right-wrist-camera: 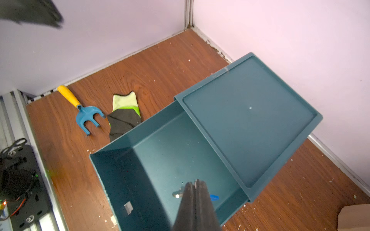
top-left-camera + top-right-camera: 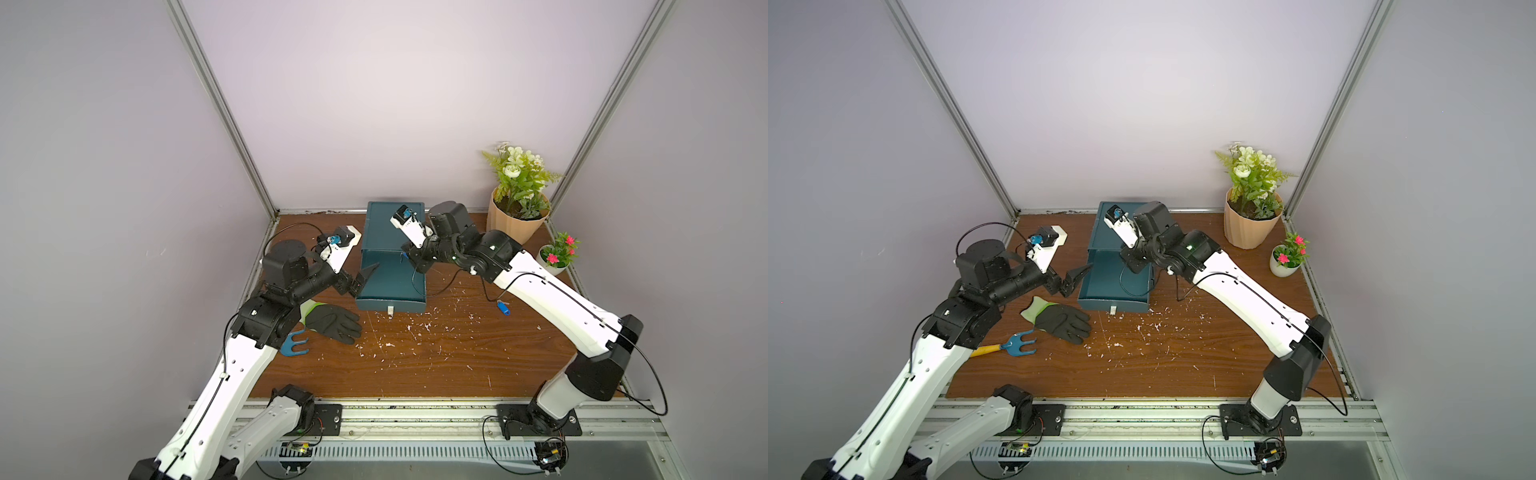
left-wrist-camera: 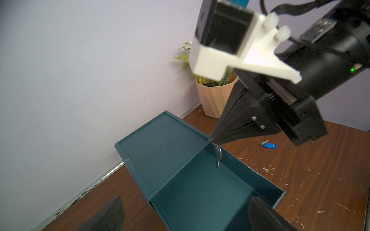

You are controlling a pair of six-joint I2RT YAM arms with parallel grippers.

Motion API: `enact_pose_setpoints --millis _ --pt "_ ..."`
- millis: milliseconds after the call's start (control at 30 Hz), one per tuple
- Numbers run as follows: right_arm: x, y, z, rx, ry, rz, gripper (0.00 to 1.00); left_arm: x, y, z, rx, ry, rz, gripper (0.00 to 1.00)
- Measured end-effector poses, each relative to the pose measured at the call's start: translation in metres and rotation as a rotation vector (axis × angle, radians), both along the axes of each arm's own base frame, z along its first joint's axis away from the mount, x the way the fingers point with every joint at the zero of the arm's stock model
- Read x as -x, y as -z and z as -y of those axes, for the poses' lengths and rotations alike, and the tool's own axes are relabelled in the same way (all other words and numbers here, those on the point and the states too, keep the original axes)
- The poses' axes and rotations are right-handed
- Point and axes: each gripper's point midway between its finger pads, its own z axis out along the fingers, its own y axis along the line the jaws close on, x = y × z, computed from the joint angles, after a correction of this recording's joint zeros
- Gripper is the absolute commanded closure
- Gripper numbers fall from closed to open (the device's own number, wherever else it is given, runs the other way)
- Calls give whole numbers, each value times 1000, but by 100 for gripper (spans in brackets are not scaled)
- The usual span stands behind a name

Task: Take the keys out of the drawer
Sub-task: Pick up the key from the drawer, then place the key at the center of the board.

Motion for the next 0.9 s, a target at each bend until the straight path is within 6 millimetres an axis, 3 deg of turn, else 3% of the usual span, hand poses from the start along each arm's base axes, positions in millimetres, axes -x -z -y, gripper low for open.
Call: enact_pose_setpoints --millis 267,433,633,900 --pt "-25 -21 71 -112 188 21 100 2 3 60 -56 138 22 1" --pt "-32 -15 125 -115 315 -3 100 -2 19 101 -85 211 25 1" --pt "-26 25 176 -61 429 -80 100 -6 37 146 -99 284 26 1" --pt "-6 104 213 -17 506 -229 100 -9 43 184 -64 329 47 1"
